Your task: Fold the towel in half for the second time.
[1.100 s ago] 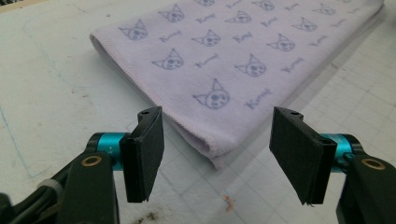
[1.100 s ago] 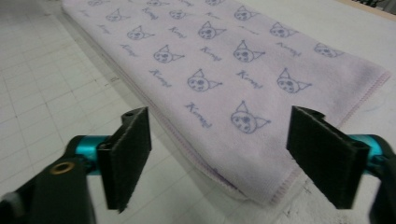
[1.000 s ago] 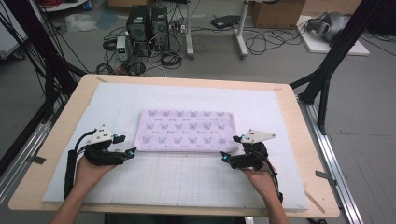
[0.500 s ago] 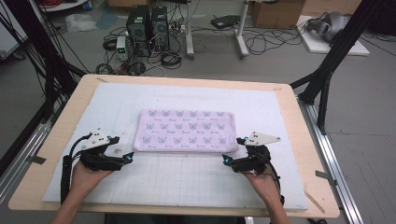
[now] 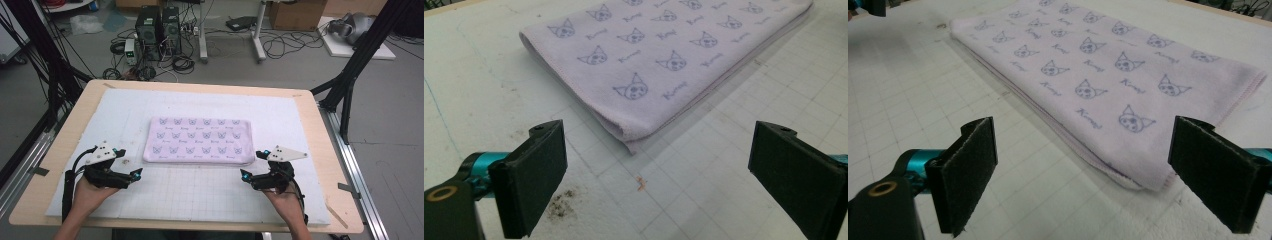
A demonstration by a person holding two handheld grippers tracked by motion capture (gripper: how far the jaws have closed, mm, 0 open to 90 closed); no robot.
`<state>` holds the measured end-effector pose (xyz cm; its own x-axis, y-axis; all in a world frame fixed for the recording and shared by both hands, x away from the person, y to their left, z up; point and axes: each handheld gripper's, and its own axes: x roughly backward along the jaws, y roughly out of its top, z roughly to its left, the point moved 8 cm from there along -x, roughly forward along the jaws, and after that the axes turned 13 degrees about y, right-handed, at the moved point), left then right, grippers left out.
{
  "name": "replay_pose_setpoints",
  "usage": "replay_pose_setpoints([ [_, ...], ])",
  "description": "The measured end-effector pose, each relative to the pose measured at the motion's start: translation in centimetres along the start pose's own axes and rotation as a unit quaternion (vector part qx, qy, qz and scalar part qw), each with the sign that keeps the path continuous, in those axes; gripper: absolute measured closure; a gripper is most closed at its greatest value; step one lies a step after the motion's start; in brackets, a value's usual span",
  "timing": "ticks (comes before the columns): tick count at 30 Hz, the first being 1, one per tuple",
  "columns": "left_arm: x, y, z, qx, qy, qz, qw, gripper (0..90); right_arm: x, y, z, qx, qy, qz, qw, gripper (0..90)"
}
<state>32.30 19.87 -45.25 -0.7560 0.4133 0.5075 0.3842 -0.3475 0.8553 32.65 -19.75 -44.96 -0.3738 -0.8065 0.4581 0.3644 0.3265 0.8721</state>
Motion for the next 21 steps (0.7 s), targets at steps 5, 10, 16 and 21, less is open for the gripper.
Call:
replay_pose_setpoints([
  [5,0.5,-0.7,0.3,-0.001,0.002,0.006,1.0000,9.1,0.5,-0.5,0.4,0.006,-0.005,0.007,0.9999,11.2],
  [10,1.1,-1.1,0.3,-0.001,0.004,0.006,1.0000,9.1,1.0,-0.9,0.5,0.011,-0.013,0.013,0.9998,11.2],
  [16,1.5,-1.2,-0.1,-0.003,0.001,0.004,1.0000,9.1,1.6,-1.4,0.8,0.007,-0.015,0.012,0.9998,11.2],
  [21,2.0,-1.4,-0.3,-0.004,0.001,0.004,1.0000,9.1,2.3,-1.8,1.1,0.004,-0.017,0.009,0.9998,11.2],
])
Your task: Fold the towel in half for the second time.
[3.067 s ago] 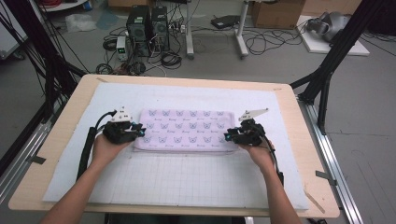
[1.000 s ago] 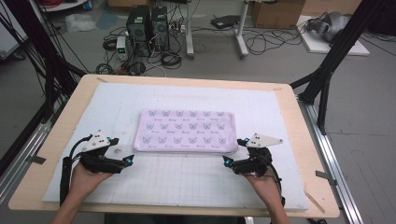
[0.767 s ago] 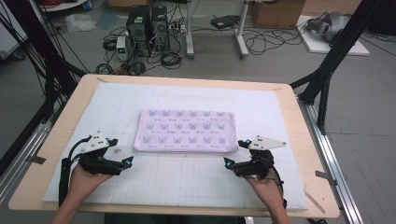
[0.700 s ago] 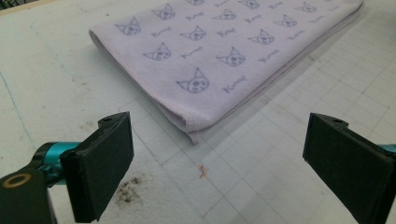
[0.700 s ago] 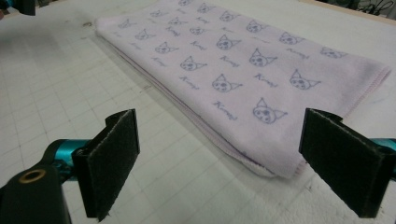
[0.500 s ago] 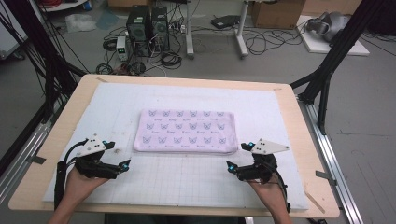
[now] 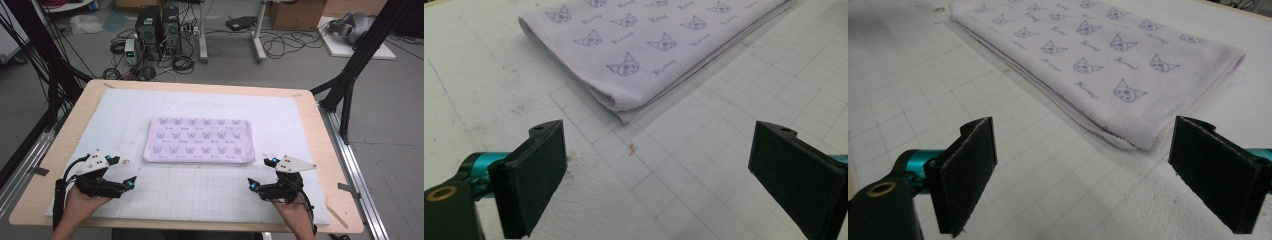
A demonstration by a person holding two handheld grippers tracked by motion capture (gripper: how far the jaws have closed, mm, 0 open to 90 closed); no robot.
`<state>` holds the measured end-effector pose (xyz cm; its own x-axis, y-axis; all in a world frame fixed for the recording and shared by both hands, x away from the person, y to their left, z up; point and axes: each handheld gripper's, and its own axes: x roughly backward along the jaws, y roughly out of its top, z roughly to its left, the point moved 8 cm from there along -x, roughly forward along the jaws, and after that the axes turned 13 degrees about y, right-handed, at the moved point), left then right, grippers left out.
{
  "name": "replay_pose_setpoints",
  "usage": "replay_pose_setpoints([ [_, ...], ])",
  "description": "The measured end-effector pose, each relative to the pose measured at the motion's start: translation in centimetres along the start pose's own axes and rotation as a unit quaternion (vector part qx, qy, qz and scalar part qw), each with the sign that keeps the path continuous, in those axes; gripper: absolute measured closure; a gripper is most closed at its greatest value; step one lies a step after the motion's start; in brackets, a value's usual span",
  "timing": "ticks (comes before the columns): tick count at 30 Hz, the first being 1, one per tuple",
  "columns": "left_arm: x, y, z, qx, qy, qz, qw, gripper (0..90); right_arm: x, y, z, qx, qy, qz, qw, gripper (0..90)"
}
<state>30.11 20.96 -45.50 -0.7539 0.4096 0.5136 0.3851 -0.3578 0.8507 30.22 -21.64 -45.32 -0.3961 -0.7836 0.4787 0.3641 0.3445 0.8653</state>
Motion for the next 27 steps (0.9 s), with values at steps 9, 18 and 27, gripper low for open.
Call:
replay_pose_setpoints([
  [9,0.5,-0.3,-0.4,-0.003,0.000,0.000,1.0000,9.1,1.1,-0.9,0.1,-0.002,-0.010,0.000,1.0000,11.2],
  [18,0.7,-0.5,0.0,0.004,0.003,-0.002,1.0000,9.1,1.6,-1.6,0.5,-0.004,-0.013,0.003,0.9999,11.2],
  [27,0.1,-0.6,-0.5,0.000,-0.005,0.001,1.0000,9.1,1.0,-1.5,0.6,0.006,-0.010,0.007,0.9999,11.2],
])
